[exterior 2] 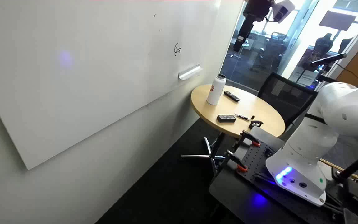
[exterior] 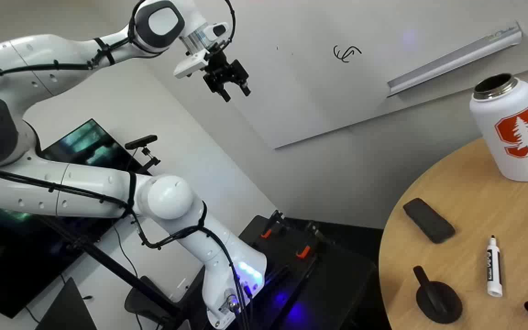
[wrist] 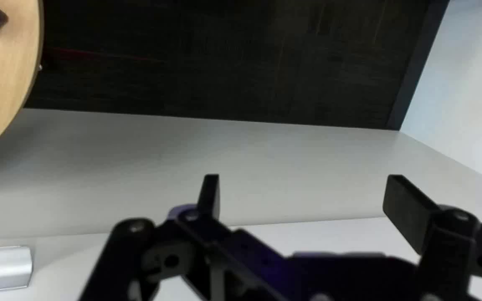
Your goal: Put the black lid on the white bottle
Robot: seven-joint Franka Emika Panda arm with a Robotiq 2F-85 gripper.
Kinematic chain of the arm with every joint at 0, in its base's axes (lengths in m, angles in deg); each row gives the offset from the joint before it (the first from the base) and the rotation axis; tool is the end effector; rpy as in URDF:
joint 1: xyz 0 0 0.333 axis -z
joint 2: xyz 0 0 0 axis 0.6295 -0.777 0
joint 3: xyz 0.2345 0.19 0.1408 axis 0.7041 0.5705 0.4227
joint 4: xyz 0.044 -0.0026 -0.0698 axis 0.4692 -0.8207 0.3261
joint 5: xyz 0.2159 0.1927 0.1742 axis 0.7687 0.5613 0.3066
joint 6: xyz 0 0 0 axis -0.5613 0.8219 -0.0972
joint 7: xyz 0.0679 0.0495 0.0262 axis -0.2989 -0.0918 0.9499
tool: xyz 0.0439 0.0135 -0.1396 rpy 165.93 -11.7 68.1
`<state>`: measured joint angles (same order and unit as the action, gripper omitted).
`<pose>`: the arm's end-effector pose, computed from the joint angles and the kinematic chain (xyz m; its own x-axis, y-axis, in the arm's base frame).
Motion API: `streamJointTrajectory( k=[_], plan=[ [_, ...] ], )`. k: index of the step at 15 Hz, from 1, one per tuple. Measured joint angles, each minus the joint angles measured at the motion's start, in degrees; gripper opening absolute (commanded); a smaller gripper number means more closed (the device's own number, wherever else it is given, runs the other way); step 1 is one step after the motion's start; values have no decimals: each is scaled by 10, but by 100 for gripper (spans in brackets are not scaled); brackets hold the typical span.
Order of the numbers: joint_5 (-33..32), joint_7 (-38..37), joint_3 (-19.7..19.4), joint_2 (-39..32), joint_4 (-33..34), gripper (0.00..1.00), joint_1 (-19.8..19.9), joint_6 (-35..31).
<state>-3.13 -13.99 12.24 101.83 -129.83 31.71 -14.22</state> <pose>0.3007 0.0064 0.5295 0.9621 0.2449 0.1200 0.2682 -0.9294 -0.2534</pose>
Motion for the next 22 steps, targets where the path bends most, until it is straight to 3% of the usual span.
streamJointTrajectory(
  k=[6, 9, 15, 22],
  plan=[
    [0, 0, 0, 0, 0, 100, 0, 0],
    [-3, -13, 2, -4, -2, 100, 19, -17],
    [-41, -57, -25, -18, -41, 100, 127, -109],
    [-164, -126, -64, -19, -104, 100, 268, -178]
  ],
)
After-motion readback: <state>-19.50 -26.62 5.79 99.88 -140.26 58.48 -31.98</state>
